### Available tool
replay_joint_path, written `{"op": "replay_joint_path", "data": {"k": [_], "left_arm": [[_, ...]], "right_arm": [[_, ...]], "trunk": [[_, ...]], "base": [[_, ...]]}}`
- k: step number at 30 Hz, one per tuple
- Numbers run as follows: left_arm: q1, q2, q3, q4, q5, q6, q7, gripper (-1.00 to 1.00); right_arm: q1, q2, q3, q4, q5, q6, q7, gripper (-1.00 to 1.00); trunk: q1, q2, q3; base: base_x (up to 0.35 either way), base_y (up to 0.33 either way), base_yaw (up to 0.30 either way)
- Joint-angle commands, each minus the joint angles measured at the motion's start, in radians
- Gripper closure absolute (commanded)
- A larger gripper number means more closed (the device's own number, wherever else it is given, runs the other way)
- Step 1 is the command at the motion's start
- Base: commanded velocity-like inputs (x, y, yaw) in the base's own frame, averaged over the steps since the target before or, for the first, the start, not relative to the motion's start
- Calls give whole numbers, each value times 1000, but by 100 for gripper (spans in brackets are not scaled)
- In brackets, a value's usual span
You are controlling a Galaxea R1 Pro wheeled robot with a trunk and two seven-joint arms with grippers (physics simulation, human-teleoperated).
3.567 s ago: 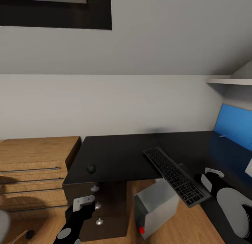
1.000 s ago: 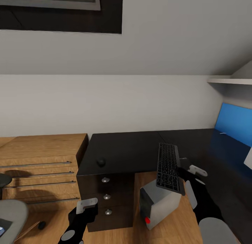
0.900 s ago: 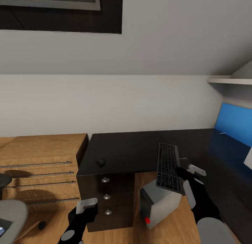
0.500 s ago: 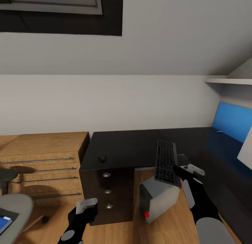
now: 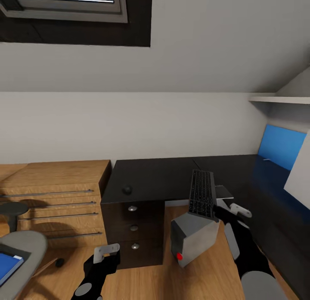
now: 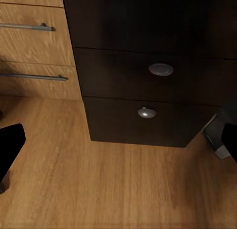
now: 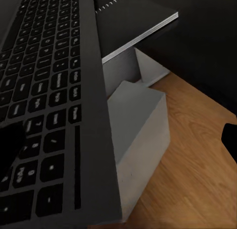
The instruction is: In the bedroom, organize the workspace by keeping the computer under the desk, ensuring the monitor is on the desk, placing the keyboard on the desk next to the monitor, placing the mouse on the desk next to the keyboard, moving the folder from the swivel chair onto the desk next to the mouse, stacking the notebook on top of the folder with the pen on top of the notebook, and positioning the swivel chair next to the desk.
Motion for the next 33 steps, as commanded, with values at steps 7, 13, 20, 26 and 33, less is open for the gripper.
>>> {"op": "replay_joint_path", "data": {"k": [7, 13, 20, 26, 33], "left_arm": [[0, 0, -2, 5, 10, 2, 8, -100], [0, -1, -2, 7, 11, 2, 8, -100], [0, -3, -3, 6, 11, 1, 9, -100], [0, -4, -3, 7, 11, 1, 11, -100], [0, -4, -3, 8, 10, 1, 11, -100]], "right_arm": [[40, 16, -1, -57, -11, 6, 48, -100], [92, 23, -1, -91, -30, 7, 151, -100], [130, 11, -4, -95, -225, 36, 285, -100], [145, -12, -7, -90, -341, 97, 374, -100], [164, -54, -7, -58, -495, 142, 499, -100]], "trunk": [[0, -1, -1], [0, -1, -1], [4, -8, -4], [27, -50, -23], [54, -99, -45]], "base": [[-8, 0, 0], [-1, 0, 0], [0, 0, 0], [0, 0, 0], [0, 0, 0]]}}
